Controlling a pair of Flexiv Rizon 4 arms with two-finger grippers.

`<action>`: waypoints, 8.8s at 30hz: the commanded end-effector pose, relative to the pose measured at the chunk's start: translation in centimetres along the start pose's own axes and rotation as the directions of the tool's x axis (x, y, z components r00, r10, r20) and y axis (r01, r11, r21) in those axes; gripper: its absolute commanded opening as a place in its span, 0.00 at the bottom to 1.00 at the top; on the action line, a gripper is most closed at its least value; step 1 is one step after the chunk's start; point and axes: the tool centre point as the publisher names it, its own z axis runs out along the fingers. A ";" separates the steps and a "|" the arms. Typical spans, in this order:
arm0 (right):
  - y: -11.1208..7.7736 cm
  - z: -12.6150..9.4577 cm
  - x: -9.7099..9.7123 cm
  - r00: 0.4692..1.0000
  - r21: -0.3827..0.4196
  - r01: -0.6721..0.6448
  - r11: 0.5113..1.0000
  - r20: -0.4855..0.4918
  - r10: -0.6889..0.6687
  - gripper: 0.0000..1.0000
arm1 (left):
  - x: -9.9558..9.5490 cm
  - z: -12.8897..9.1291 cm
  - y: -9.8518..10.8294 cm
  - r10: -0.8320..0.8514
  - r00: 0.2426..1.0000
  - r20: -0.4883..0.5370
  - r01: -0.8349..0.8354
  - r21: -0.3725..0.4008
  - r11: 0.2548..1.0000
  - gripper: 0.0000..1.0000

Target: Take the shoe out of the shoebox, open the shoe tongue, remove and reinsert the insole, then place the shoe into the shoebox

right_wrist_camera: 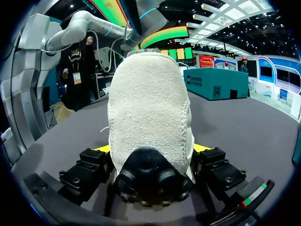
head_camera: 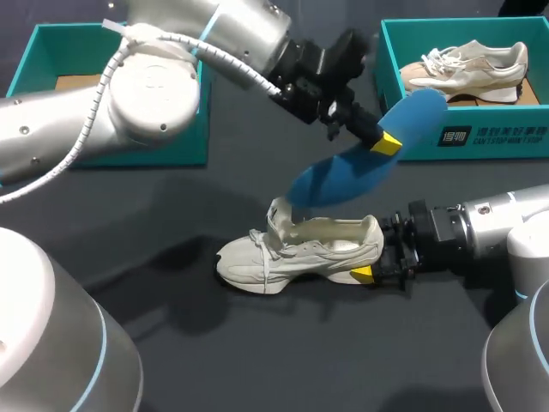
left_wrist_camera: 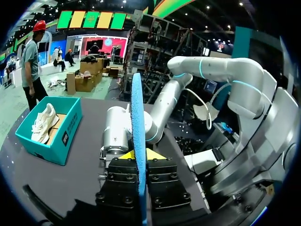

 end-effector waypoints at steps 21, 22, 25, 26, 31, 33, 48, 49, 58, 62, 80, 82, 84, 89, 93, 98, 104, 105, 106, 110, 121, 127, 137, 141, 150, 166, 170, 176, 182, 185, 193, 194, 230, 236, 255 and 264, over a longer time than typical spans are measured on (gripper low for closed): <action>0.0 0.1 0.2 1.000 0.003 0.000 1.000 0.001 0.000 0.00 | 5.3 -6.5 -1.8 -0.061 0.991 0.115 0.036 0.207 0.978 0.00; 0.0 0.1 0.2 1.000 0.003 0.000 1.000 0.001 0.000 0.00 | 5.9 -7.3 -2.0 -0.065 0.992 0.112 0.036 0.243 0.969 0.00; 0.0 0.1 0.2 1.000 0.003 0.000 1.000 0.001 0.000 0.00 | 7.1 -8.8 -2.8 -0.062 0.992 0.112 0.029 0.271 0.962 0.00; 0.0 0.1 0.2 1.000 0.003 0.000 1.000 0.001 0.000 0.00 | 7.1 -8.8 -2.8 -0.062 0.992 0.112 0.029 0.271 0.962 0.00; 0.0 0.1 0.2 1.000 0.003 0.000 1.000 0.001 0.000 0.00 | 7.1 -8.8 -2.8 -0.062 0.992 0.112 0.029 0.271 0.962 0.00; 0.0 0.1 0.2 1.000 0.003 0.000 1.000 0.001 0.000 0.00 | 7.1 -8.8 -2.8 -0.062 0.992 0.112 0.029 0.271 0.962 0.00; 0.0 0.1 0.2 1.000 0.003 0.000 1.000 0.001 0.000 0.00 | 10.5 -11.3 -3.9 -0.078 0.985 0.152 0.004 0.432 0.902 0.00; 0.0 0.1 0.2 1.000 0.003 0.000 1.000 0.001 0.000 0.00 | 10.9 -11.5 -4.0 -0.066 0.986 0.151 -0.008 0.443 0.897 0.00; 0.0 0.1 0.2 1.000 0.003 0.000 1.000 0.001 0.000 0.00 | 12.4 -13.3 -4.6 -0.083 0.989 0.120 0.013 0.495 0.869 0.00; 0.0 0.1 0.2 1.000 0.003 0.000 1.000 0.001 0.000 0.00 | 12.4 -13.3 -4.6 -0.083 0.989 0.120 0.013 0.495 0.869 0.00; 0.0 0.1 0.2 1.000 0.003 0.000 1.000 0.001 0.000 0.00 | 12.5 -15.6 -5.1 -0.110 0.989 0.103 0.043 0.507 0.861 0.00; 0.0 0.1 0.2 1.000 0.003 0.000 1.000 0.001 0.000 0.00 | 12.7 -15.6 -5.1 -0.106 0.990 0.097 0.043 0.507 0.861 0.00; 0.0 0.1 0.2 1.000 0.003 0.000 1.000 0.001 0.000 0.00 | 12.7 -15.6 -5.1 -0.106 0.990 0.097 0.043 0.507 0.861 0.00; 0.0 0.1 0.2 1.000 0.003 0.000 1.000 0.001 0.000 0.00 | 12.7 -15.6 -5.1 -0.106 0.990 0.097 0.043 0.507 0.861 0.00; 0.0 0.0 0.2 1.000 0.006 -0.002 1.000 0.004 0.002 0.01 | 12.7 -15.6 -5.1 -0.106 0.990 0.097 0.043 0.507 0.861 0.00; 0.1 -0.2 0.1 1.000 0.027 -0.006 1.000 0.011 0.005 1.00 | 12.7 -15.6 -5.1 -0.106 0.990 0.097 0.043 0.507 0.861 0.00; 0.1 -0.9 0.3 0.999 0.089 -0.024 0.996 0.030 0.022 1.00 | 12.7 -15.6 -5.1 -0.106 0.990 0.097 0.043 0.507 0.861 0.00; 0.1 -1.1 0.3 0.999 0.101 -0.029 0.994 0.032 0.026 1.00 | 12.7 -15.6 -5.1 -0.106 0.990 0.097 0.043 0.507 0.861 0.00; 0.1 -1.4 0.3 0.999 0.115 -0.034 0.993 0.036 0.030 1.00 | 12.7 -15.6 -5.1 -0.106 0.990 0.097 0.043 0.507 0.861 0.00; 0.2 -2.4 0.5 0.998 0.165 -0.048 0.985 0.047 0.040 1.00 | 12.7 -15.6 -5.1 -0.106 0.990 0.097 0.043 0.507 0.861 0.00; 1.1 -4.0 0.6 0.994 0.399 -0.110 0.910 0.040 0.103 1.00 | 12.7 -15.6 -5.1 -0.106 0.990 0.097 0.043 0.507 0.861 0.00; 2.2 -4.5 1.1 0.990 0.516 -0.141 0.845 0.048 0.136 1.00 | 12.7 -15.6 -5.1 -0.106 0.990 0.097 0.043 0.507 0.861 0.00; 3.0 -4.6 2.2 0.992 0.581 -0.116 0.805 0.032 0.120 1.00 | 12.7 -15.6 -5.1 -0.106 0.990 0.097 0.043 0.507 0.861 0.00; 3.0 -4.6 2.2 0.992 0.581 -0.116 0.805 0.032 0.120 1.00 | 12.7 -15.6 -5.1 -0.106 0.990 0.097 0.043 0.507 0.861 0.00; 3.9 -5.7 3.4 0.985 0.726 -0.171 0.666 0.116 0.127 1.00 | 12.7 -15.6 -5.1 -0.106 0.990 0.097 0.043 0.507 0.861 0.00; 6.8 -5.6 5.0 0.970 0.877 -0.244 0.415 0.222 0.102 1.00 | 12.7 -15.6 -5.1 -0.106 0.990 0.097 0.043 0.507 0.861 0.00; 6.8 -5.6 5.0 0.970 0.877 -0.244 0.415 0.222 0.102 1.00 | 12.7 -15.6 -5.1 -0.106 0.990 0.097 0.043 0.507 0.861 0.00; 6.8 -5.6 5.0 0.970 0.877 -0.244 0.415 0.222 0.102 1.00 | 12.7 -15.6 -5.1 -0.106 0.990 0.097 0.043 0.507 0.861 0.00; 7.2 -5.1 4.6 0.974 0.877 -0.225 0.424 0.219 0.065 1.00 | 12.7 -15.6 -5.1 -0.106 0.990 0.097 0.043 0.507 0.861 0.00; 7.7 -4.6 4.5 0.975 0.873 -0.210 0.439 0.223 0.023 1.00 | 12.7 -15.6 -5.1 -0.106 0.990 0.097 0.043 0.507 0.861 0.00; 8.1 -3.4 3.9 0.981 0.877 -0.171 0.448 0.196 -0.010 1.00 | 12.7 -15.6 -5.1 -0.106 0.990 0.097 0.043 0.507 0.861 0.00; 8.1 -3.3 3.8 0.981 0.878 -0.168 0.448 0.193 -0.012 1.00 | 12.7 -15.6 -5.1 -0.106 0.990 0.097 0.043 0.507 0.861 0.00; 6.6 2.2 -1.7 0.991 0.891 -0.091 0.445 0.123 -0.044 1.00 | 12.7 -15.6 -5.1 -0.106 0.990 0.097 0.043 0.507 0.861 0.00; 5.6 2.8 -2.2 0.992 0.891 -0.096 0.445 0.120 -0.026 0.98 | 12.7 -15.6 -5.1 -0.106 0.990 0.097 0.043 0.507 0.861 0.00; 4.3 4.3 -2.0 0.992 0.918 -0.127 0.375 0.129 0.020 0.20 | 12.7 -15.6 -5.1 -0.106 0.990 0.097 0.043 0.507 0.861 0.00; 4.5 4.8 -1.0 0.991 0.929 -0.130 0.345 0.131 0.020 0.00 | 12.7 -15.6 -5.1 -0.106 0.990 0.097 0.043 0.507 0.861 0.00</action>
